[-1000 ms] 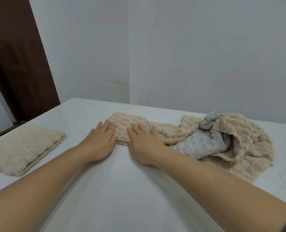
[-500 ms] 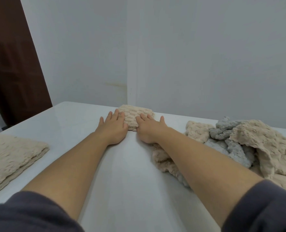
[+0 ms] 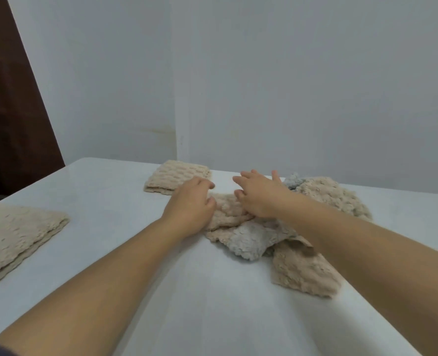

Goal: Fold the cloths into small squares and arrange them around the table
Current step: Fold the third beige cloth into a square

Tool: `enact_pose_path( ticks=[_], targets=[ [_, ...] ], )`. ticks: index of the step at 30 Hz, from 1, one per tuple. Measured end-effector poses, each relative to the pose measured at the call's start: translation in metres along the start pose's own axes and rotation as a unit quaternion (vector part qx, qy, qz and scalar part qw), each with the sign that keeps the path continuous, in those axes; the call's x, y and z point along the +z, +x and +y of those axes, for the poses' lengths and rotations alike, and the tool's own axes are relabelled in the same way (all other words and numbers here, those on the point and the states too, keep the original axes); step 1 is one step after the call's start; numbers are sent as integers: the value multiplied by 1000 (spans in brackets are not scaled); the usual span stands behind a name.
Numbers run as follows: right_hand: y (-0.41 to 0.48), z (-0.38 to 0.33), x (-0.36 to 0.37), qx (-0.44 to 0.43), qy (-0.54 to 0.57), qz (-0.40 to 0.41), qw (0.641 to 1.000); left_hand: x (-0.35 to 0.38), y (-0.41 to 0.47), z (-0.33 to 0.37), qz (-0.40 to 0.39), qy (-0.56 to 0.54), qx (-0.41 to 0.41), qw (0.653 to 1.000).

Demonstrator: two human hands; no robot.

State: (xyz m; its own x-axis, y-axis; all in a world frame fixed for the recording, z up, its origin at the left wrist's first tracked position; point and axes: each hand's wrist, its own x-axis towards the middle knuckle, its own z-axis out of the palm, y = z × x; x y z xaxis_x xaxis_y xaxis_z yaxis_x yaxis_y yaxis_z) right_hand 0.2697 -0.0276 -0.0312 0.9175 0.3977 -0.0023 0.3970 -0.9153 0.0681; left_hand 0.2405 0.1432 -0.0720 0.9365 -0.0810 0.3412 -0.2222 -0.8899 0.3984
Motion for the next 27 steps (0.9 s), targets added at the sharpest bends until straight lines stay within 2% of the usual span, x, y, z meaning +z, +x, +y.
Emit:
enact_pose_path(
  ticks=[2, 5, 8, 10, 15, 19, 22, 25, 27],
  targets=[
    [-22, 15, -8, 20, -27, -10, 999, 4, -6, 27, -47, -17, 4, 999],
    [-55, 28, -5, 15, -54, -45, 997, 13, -14, 54, -100, 49, -28, 993],
    [-79, 39, 9, -7, -70, -57, 996, 18, -23, 63, -46, 90, -93, 991],
    [-90, 45, 19, -14, -74, -43, 996, 13, -27, 67, 6, 62, -128, 990],
    [-103, 45, 30, -18, -48, -4, 999, -10, -41, 84, 99, 15, -114, 988],
    [-112, 47, 27, -12, -53, -9, 998, -43, -52, 90, 188, -26, -161, 969],
    [-119, 45, 19, -10, -33, 15, 999, -68, -60, 95, 182, -40, -126, 974],
    [-132, 28, 2, -20, 68, 80, 994, -84, -73, 108, 158, -36, -98, 982],
    [-146, 12, -10, -54, 163, 104, 980, -95, -79, 119, 156, -80, -112, 978]
  ],
)
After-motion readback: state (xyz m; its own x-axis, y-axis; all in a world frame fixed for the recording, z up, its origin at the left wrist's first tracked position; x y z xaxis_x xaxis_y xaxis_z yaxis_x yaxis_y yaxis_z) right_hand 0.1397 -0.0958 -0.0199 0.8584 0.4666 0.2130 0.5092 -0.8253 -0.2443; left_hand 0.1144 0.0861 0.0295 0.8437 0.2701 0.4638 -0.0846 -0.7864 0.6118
